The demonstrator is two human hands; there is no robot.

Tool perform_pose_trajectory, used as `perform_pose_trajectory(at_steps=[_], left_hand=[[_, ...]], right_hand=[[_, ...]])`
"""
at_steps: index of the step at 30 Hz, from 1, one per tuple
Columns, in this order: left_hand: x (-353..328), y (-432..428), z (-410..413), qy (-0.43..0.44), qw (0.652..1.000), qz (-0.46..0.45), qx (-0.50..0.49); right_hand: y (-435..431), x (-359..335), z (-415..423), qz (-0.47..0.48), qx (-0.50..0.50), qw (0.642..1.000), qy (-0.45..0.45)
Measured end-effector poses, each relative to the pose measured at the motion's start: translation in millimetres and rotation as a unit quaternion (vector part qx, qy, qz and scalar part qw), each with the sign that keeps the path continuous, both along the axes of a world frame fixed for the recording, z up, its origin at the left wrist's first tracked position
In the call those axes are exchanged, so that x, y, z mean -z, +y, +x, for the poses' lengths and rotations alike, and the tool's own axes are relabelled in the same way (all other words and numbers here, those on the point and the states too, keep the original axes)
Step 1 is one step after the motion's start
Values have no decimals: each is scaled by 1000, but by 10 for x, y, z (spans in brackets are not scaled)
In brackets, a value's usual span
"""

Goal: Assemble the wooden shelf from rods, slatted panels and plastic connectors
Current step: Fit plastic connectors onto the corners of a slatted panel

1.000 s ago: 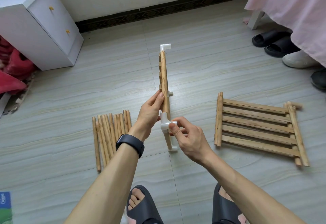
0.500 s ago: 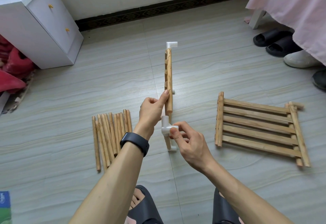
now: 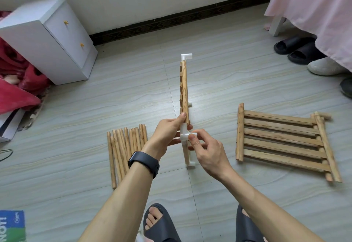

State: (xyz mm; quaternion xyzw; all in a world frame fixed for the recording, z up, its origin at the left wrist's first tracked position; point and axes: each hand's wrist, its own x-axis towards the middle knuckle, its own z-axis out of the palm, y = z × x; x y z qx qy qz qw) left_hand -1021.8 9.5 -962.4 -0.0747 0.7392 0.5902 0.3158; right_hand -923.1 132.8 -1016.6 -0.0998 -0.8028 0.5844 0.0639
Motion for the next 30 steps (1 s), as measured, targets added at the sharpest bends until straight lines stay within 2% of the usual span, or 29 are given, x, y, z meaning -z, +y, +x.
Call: perform_pose_trajectory(at_steps=[6, 14, 18, 24, 28, 30], left_hand=[[47, -104, 44, -37, 997, 59, 21], [2, -82, 51, 48, 998, -12, 42], [-47, -64, 6, 39, 998, -36, 36], [-98, -36, -48, 72, 992, -93, 39], [-64, -108, -29, 15, 998, -64, 19], [-54, -135, -44, 40, 996, -74, 21]], right_hand=[[63, 2, -3, -21, 9, 1000, -9], [42, -15, -39, -22, 5, 1000, -13], [35, -40, -59, -10, -3, 1000, -21], [26, -48, -81, 7, -13, 999, -31], [26, -49, -84, 10, -20, 999, -34], [33, -51, -86, 8, -22, 999, -35]])
